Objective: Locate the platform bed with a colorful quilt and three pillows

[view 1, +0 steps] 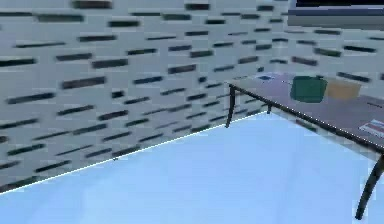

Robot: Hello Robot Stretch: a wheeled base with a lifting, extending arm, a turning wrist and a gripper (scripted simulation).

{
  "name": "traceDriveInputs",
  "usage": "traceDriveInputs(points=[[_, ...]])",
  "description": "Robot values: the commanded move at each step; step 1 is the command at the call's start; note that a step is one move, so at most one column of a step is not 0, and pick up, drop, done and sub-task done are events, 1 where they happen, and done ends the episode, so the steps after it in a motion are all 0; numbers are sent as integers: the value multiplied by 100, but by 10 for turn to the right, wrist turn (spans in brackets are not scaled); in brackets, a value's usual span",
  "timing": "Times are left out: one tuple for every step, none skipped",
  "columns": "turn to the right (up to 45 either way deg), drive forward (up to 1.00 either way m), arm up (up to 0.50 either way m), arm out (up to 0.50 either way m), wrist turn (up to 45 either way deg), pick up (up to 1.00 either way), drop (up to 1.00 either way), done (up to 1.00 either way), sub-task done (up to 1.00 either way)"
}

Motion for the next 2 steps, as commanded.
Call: traceDriveInputs(points=[[-450,0,0,0,0,0,0,0,0],[-450,0,0,0,0,0,0,0,0]])
